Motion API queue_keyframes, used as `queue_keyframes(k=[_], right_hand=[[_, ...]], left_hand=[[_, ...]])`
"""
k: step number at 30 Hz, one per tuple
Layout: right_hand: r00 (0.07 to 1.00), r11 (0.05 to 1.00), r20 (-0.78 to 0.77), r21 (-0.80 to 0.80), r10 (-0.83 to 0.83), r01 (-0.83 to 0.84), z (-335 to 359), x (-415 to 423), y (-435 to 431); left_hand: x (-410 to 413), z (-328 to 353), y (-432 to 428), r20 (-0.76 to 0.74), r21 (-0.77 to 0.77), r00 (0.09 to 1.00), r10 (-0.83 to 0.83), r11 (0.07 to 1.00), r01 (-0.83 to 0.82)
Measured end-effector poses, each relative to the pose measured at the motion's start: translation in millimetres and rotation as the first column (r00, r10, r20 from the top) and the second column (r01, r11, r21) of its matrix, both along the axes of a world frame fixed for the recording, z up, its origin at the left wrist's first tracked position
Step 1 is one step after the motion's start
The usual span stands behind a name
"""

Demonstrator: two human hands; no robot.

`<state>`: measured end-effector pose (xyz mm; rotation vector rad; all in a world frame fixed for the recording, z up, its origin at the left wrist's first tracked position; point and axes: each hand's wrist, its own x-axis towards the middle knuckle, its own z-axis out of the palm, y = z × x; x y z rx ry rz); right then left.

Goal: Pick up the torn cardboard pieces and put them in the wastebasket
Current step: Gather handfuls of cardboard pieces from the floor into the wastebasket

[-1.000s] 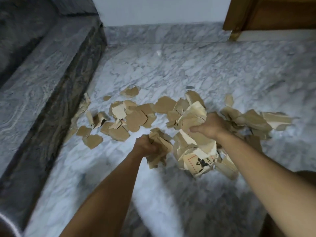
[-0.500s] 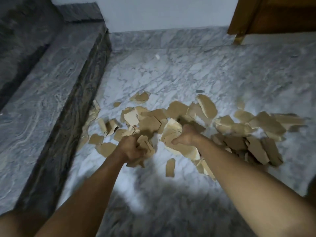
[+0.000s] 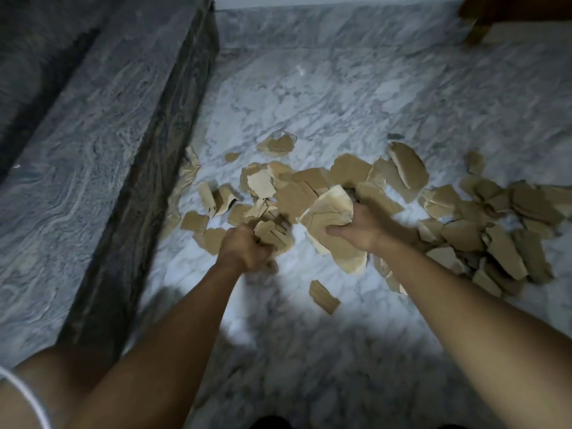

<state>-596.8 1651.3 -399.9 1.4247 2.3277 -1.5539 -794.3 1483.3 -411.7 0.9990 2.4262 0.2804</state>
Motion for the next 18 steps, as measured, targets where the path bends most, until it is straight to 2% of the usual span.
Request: queue_keyframes(k=[2,4,6,11,18], right_hand=[[0.993,0.992,0.016,-0.056,0.114,-0.113,13,14,-9],[0.94,0.952,0.162,-0.112,0.299,-0.284,15,20,-32],[0.883,0.919,0.257,-0.135,0.394,-0.37,-1,21,-63],[0.829,0.888,0.359,-0.003,0.429,-0.459,-32,12,-102],[0.833,0.892,0.32,-0.143,0.451,-0.428,-41,13,-91]], left_hand=[[-13,9,-3,-0.005,-0.037,0.999,0.05,0.998,-0.05],[-20,16,-8,0.0,-0.069,0.995,0.098,0.993,-0.098],[-21,19,-15,0.012,-0.094,0.993,0.119,0.989,-0.117],[-9,11,-24,0.043,-0.093,0.996,0.082,0.993,-0.078],[3,13,-14,0.113,-0.045,0.991,0.065,0.997,-0.061]])
